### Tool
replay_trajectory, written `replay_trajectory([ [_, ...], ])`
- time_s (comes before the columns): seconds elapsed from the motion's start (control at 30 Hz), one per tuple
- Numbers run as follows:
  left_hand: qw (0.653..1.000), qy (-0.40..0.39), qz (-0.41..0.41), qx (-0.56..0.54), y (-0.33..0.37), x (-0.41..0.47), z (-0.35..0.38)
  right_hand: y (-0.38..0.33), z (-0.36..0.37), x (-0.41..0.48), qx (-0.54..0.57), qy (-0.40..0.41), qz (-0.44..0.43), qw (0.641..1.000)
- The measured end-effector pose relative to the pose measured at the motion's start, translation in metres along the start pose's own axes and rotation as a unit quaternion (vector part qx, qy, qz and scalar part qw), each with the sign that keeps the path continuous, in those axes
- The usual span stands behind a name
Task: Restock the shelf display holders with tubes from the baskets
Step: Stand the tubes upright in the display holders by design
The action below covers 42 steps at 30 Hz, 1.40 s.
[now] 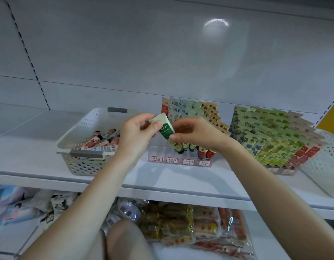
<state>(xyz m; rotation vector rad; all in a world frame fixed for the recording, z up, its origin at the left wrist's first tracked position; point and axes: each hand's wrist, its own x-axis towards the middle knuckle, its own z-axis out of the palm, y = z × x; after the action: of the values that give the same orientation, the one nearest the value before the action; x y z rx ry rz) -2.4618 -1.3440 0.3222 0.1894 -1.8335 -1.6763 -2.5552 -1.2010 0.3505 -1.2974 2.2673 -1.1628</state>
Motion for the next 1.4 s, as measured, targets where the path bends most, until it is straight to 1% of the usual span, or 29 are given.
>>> replay_trajectory([
  [0.07, 0.999, -0.018, 0.032, 0.034, -0.003, 0.003, 0.007, 0.001, -0.001, -0.004, -0.034, 0.044, -0.018, 0.998],
  [0.13, 0.994, -0.006, 0.070, 0.081, -0.012, 0.002, 0.010, 0.003, -0.004, -0.008, -0.052, 0.097, -0.013, 0.994],
  [0.2, 0.979, -0.001, 0.095, 0.180, -0.031, -0.007, 0.008, 0.006, -0.012, -0.011, -0.044, 0.172, 0.012, 0.984],
  [0.27, 0.957, -0.030, 0.076, 0.280, -0.063, -0.020, 0.003, 0.008, -0.021, -0.012, -0.056, 0.235, 0.046, 0.969],
  [0.3, 0.941, -0.046, 0.064, 0.328, -0.081, -0.027, 0.001, 0.009, -0.025, -0.013, -0.063, 0.250, 0.063, 0.964],
  [0.37, 0.903, -0.077, 0.061, 0.418, -0.108, -0.038, -0.003, 0.012, -0.026, -0.014, -0.095, 0.250, 0.088, 0.960],
  [0.43, 0.883, -0.091, 0.066, 0.456, -0.122, -0.042, -0.005, 0.018, -0.022, -0.016, -0.157, 0.240, 0.106, 0.952],
  [0.6, 0.863, -0.080, 0.076, 0.493, -0.128, -0.043, -0.003, 0.035, -0.007, -0.018, -0.310, 0.250, 0.117, 0.910],
  [0.77, 0.861, -0.078, 0.082, 0.496, -0.126, -0.046, -0.005, 0.044, 0.001, -0.017, -0.380, 0.241, 0.132, 0.883],
  [0.9, 0.864, -0.075, 0.090, 0.489, -0.124, -0.047, -0.004, 0.046, 0.001, -0.017, -0.403, 0.228, 0.146, 0.874],
  [1.0, 0.864, -0.069, 0.100, 0.489, -0.126, -0.046, -0.005, 0.044, 0.000, -0.016, -0.389, 0.248, 0.139, 0.876],
  [1.1, 0.865, -0.069, 0.097, 0.487, -0.126, -0.047, -0.005, 0.043, -0.002, -0.014, -0.399, 0.263, 0.138, 0.868],
  [1.27, 0.865, -0.067, 0.097, 0.487, -0.127, -0.047, -0.004, 0.044, -0.005, -0.009, -0.429, 0.248, 0.171, 0.852],
  [1.4, 0.866, -0.071, 0.087, 0.488, -0.129, -0.046, -0.005, 0.042, -0.001, -0.007, -0.452, 0.239, 0.164, 0.844],
])
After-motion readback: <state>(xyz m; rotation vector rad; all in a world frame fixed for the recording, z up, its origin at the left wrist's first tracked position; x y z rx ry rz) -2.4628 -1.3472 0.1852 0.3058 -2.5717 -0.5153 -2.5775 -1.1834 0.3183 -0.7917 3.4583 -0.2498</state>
